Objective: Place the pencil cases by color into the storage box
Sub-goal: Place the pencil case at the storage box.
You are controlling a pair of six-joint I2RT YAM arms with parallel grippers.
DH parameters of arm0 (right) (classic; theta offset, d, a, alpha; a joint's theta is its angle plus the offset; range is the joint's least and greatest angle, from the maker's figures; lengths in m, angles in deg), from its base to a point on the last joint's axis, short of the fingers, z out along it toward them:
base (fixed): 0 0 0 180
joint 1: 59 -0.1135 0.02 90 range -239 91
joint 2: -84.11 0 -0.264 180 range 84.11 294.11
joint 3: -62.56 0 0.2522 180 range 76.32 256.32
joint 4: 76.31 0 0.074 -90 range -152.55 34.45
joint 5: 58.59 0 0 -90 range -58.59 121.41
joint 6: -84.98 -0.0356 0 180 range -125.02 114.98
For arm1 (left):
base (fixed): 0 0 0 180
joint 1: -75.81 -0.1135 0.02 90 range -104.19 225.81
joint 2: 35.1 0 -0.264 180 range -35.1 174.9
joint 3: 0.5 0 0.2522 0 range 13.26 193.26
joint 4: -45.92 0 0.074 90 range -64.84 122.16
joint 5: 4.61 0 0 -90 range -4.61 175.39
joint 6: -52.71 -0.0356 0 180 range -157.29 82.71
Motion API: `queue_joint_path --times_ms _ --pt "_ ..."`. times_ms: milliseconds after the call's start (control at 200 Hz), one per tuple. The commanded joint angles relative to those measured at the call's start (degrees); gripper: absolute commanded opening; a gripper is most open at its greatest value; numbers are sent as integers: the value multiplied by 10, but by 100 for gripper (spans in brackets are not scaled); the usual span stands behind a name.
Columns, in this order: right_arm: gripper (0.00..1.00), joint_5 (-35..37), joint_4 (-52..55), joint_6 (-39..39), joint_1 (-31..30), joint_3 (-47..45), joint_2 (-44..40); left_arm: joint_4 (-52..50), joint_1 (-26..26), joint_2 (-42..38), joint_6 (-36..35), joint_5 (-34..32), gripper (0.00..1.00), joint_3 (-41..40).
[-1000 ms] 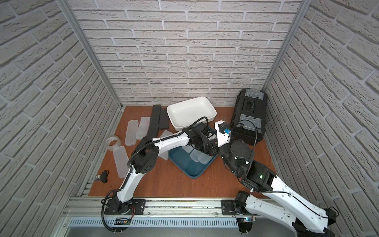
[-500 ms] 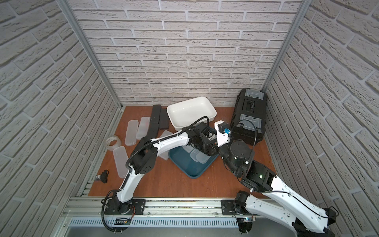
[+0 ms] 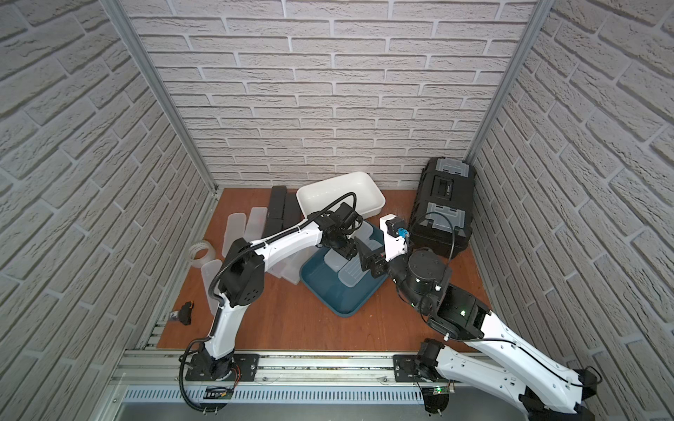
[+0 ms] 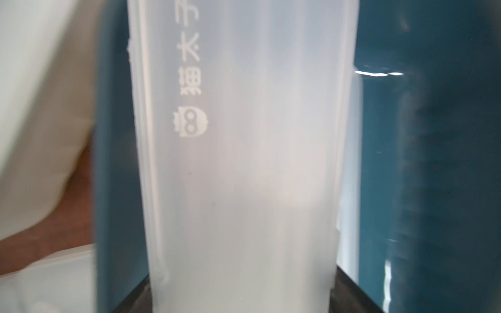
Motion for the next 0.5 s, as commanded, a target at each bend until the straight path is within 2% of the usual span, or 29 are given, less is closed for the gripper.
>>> queue_joint_path --times_ms 0,495 --pt "83 -11 -24 -8 -3 1 -8 12 -4 8 -31 -66 78 0" --pt "83 -17 -14 -16 -4 -4 -23 -22 -4 73 -36 -105 79 55"
